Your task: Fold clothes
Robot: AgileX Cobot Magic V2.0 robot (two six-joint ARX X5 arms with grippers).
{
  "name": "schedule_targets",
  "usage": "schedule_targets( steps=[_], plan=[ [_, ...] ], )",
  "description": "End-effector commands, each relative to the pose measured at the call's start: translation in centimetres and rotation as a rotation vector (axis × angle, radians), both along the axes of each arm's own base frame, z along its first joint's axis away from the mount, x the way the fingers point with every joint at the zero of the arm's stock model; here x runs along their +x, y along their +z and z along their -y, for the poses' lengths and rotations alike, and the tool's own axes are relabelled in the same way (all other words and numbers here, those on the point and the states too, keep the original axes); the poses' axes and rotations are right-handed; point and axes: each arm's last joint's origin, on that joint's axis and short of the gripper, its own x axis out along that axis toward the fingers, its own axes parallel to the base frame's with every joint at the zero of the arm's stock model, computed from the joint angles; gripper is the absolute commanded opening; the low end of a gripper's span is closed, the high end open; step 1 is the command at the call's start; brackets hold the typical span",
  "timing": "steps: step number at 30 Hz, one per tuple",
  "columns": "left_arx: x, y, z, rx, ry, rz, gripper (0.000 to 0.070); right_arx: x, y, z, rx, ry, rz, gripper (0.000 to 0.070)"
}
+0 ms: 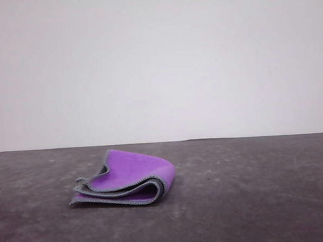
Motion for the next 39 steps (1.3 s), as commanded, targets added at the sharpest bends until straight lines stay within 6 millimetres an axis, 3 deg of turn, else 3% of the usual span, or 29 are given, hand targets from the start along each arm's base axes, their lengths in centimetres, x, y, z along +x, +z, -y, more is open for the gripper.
schedule_targets(
  steps=[1, 39],
  plan=[
    [0.09, -0.72, -0.01, 0.010, 0.002, -0.023, 0.0000, 0.02, 0.04, 0.02, 0.003, -0.005, 0.011, 0.0015],
    [0.09, -0.72, -0.01, 0.010, 0.002, -0.023, 0.0000, 0.02, 0.04, 0.02, 0.003, -0.005, 0.011, 0.0015]
  ],
)
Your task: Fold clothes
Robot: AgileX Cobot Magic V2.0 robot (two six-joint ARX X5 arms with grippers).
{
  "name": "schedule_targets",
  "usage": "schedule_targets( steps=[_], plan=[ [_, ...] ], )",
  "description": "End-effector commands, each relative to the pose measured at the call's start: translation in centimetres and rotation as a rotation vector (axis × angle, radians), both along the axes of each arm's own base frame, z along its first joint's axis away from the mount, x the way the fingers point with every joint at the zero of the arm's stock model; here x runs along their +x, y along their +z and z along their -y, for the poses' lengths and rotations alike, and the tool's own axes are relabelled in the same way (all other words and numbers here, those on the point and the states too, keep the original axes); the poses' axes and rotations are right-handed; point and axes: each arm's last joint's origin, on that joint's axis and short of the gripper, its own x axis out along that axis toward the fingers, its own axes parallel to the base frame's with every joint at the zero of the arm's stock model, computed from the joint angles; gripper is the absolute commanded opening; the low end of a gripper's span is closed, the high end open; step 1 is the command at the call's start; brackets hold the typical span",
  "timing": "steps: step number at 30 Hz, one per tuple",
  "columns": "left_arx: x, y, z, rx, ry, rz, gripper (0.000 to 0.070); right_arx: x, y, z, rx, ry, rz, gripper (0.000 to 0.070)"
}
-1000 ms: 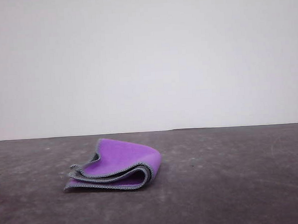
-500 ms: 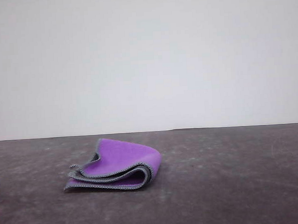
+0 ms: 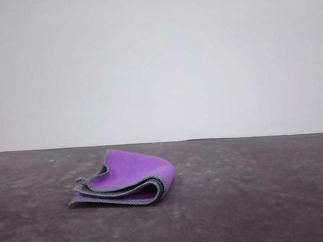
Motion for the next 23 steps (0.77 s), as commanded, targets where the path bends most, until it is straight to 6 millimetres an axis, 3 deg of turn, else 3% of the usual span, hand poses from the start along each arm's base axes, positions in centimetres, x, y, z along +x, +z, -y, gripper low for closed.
schedule_targets(
  steps=[1, 23],
  plan=[
    [0.09, -0.72, -0.01, 0.010, 0.002, -0.023, 0.0000, 0.02, 0.04, 0.02, 0.004, -0.005, 0.011, 0.0015],
    [0.09, -0.72, -0.01, 0.010, 0.002, -0.023, 0.0000, 0.02, 0.04, 0.02, 0.004, -0.004, 0.011, 0.0015]
  ],
)
